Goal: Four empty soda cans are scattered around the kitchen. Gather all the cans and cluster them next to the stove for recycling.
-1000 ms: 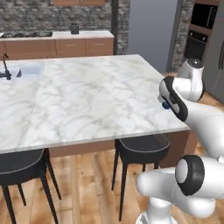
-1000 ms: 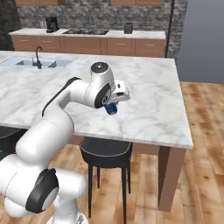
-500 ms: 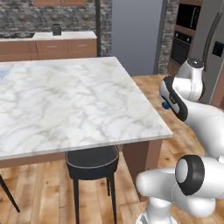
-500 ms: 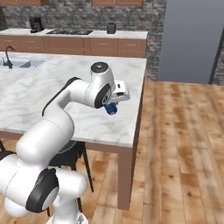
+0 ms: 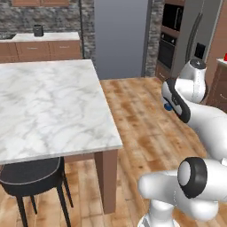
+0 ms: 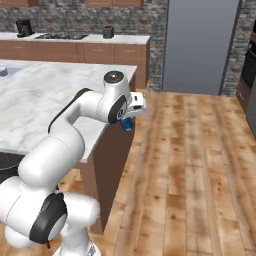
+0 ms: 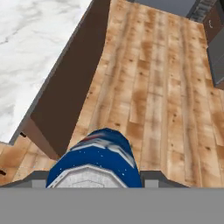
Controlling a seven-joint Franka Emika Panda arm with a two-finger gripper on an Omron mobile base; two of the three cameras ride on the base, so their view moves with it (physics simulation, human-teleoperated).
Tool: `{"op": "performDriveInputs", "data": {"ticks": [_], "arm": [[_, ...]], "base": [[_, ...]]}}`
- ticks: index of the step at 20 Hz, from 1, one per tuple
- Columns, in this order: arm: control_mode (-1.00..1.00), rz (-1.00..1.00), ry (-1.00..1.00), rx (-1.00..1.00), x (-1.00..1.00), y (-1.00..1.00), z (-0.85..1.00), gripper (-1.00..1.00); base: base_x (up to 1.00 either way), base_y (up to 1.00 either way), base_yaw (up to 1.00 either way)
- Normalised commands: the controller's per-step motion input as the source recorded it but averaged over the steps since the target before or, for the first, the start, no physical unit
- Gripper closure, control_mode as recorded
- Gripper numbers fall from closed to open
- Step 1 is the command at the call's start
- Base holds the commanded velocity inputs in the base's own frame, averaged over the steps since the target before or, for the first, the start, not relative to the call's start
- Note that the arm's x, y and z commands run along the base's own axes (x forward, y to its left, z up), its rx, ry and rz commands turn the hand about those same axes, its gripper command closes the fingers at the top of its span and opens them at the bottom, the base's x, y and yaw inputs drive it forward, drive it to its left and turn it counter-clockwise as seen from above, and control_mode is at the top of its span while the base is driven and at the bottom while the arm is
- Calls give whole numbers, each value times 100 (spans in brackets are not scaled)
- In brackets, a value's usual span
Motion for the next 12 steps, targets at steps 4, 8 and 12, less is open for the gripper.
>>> {"op": "performDriveInputs", "data": {"ticks": [4, 8, 12], "arm": [[100, 0, 0, 0, 0, 0, 0, 100], [100, 0, 0, 0, 0, 0, 0, 100], [100, 0, 0, 0, 0, 0, 0, 100]], "base": [[52, -100, 0], [96, -92, 4], [100, -79, 8]]}}
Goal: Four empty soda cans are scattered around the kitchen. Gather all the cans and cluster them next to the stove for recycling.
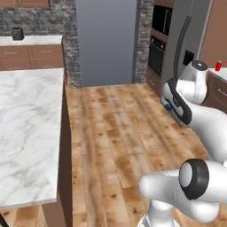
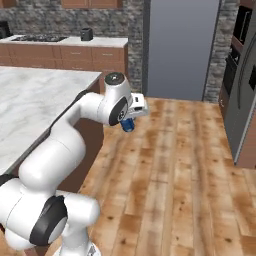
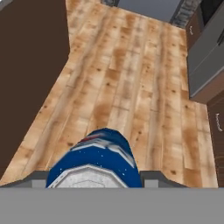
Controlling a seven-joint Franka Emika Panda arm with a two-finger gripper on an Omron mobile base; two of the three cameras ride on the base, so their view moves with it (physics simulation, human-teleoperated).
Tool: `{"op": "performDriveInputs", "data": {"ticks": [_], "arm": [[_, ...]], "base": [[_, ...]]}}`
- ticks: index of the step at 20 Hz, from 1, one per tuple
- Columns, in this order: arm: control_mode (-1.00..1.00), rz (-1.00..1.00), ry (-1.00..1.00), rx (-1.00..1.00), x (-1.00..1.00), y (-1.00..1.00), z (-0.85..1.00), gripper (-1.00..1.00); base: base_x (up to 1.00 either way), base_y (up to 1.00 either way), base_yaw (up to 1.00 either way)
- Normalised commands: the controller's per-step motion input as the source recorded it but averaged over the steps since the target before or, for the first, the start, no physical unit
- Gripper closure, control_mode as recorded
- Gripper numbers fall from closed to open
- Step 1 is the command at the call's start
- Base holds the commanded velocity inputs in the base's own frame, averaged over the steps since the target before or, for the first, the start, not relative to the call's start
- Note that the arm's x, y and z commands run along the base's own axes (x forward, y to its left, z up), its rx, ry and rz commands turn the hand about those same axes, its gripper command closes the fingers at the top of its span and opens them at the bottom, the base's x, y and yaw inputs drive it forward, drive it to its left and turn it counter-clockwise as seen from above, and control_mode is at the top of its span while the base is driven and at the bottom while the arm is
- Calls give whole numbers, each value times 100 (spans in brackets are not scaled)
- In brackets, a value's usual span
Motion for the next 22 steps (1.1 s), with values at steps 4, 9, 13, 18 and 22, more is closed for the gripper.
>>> {"op": "performDriveInputs", "data": {"ticks": [4, 9, 13, 18, 22], "arm": [[100, 0, 0, 0, 0, 0, 0, 100], [100, 0, 0, 0, 0, 0, 0, 100], [100, 0, 0, 0, 0, 0, 0, 100], [100, 0, 0, 0, 0, 0, 0, 100], [100, 0, 0, 0, 0, 0, 0, 100]], "base": [[100, -54, 11], [100, -40, 11], [100, -33, 8], [100, -23, 5], [100, -16, 0]]}}
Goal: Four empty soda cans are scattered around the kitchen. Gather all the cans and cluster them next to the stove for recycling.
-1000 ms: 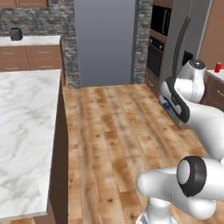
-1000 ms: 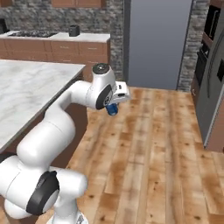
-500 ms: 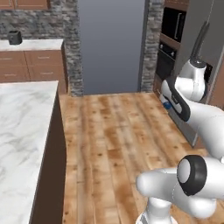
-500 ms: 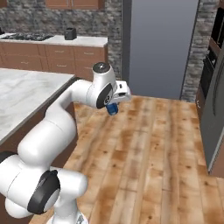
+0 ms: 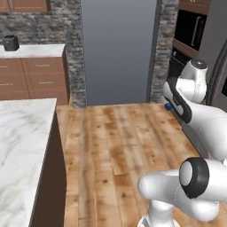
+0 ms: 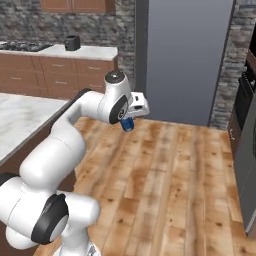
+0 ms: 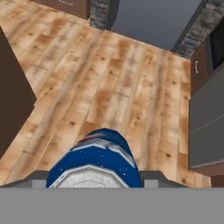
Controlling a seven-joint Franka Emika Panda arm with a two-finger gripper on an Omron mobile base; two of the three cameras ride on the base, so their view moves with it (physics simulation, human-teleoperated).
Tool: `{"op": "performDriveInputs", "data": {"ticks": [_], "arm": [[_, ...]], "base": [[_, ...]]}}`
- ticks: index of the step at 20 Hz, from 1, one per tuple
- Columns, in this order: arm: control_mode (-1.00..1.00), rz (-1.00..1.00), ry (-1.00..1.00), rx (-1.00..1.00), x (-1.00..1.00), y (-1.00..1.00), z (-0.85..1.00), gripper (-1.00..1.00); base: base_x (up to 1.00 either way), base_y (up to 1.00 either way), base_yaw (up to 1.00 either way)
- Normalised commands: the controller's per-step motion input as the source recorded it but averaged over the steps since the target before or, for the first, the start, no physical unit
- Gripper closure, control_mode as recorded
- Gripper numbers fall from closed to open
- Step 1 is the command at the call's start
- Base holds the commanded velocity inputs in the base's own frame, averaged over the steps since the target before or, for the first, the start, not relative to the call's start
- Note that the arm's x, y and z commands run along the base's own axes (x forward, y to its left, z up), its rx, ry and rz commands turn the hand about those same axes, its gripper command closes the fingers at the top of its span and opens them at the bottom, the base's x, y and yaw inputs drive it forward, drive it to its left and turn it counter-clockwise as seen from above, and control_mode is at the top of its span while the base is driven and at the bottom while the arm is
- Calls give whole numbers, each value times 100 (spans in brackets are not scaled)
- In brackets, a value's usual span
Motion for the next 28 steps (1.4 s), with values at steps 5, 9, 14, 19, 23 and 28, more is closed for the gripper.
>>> {"op": "performDriveInputs", "data": {"ticks": [5, 9, 14, 19, 23, 28], "arm": [[100, 0, 0, 0, 0, 0, 0, 100], [100, 0, 0, 0, 0, 0, 0, 100], [100, 0, 0, 0, 0, 0, 0, 100], [100, 0, 0, 0, 0, 0, 0, 100], [100, 0, 0, 0, 0, 0, 0, 100], [100, 0, 0, 0, 0, 0, 0, 100]], "base": [[100, -26, 0], [100, -29, 1], [100, -34, 10], [100, -40, 15], [100, -40, 26], [100, -25, 47]]}}
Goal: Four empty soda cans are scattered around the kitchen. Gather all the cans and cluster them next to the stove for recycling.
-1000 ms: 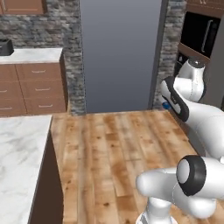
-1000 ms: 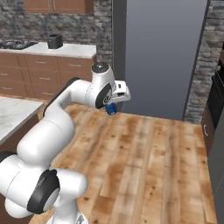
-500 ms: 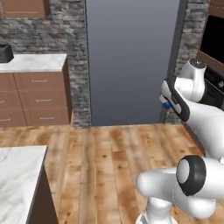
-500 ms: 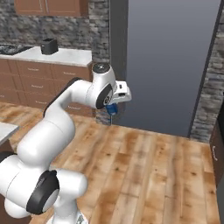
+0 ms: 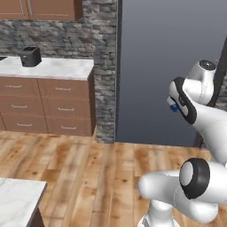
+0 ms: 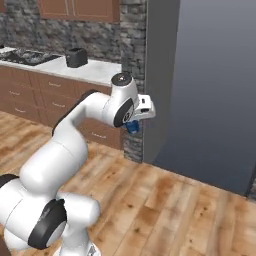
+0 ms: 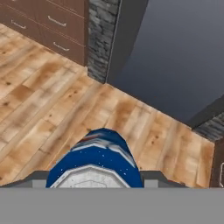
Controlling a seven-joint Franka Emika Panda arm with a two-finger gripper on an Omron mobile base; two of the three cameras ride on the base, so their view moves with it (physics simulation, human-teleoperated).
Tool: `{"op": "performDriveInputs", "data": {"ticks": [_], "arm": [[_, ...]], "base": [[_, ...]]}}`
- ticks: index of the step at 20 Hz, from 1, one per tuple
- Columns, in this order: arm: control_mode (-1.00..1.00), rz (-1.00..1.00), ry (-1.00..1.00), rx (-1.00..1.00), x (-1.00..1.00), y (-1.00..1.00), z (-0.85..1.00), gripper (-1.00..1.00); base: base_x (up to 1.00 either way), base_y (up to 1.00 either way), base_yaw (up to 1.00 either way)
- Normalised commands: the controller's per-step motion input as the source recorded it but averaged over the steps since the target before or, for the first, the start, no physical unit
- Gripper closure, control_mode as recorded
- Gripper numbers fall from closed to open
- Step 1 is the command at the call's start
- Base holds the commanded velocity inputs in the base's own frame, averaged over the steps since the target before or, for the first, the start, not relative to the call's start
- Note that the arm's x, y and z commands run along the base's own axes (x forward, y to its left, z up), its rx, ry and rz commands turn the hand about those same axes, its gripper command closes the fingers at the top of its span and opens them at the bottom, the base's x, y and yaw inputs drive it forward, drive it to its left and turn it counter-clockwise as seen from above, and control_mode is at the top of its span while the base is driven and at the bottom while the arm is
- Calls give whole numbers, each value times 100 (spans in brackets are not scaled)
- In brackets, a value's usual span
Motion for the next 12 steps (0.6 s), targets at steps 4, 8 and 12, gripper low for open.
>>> {"op": "performDriveInputs", "data": {"ticks": [4, 8, 12], "arm": [[100, 0, 0, 0, 0, 0, 0, 100], [100, 0, 0, 0, 0, 0, 0, 100], [100, 0, 0, 0, 0, 0, 0, 100]], "base": [[100, -14, 58], [100, -13, 61], [100, -14, 60]]}}
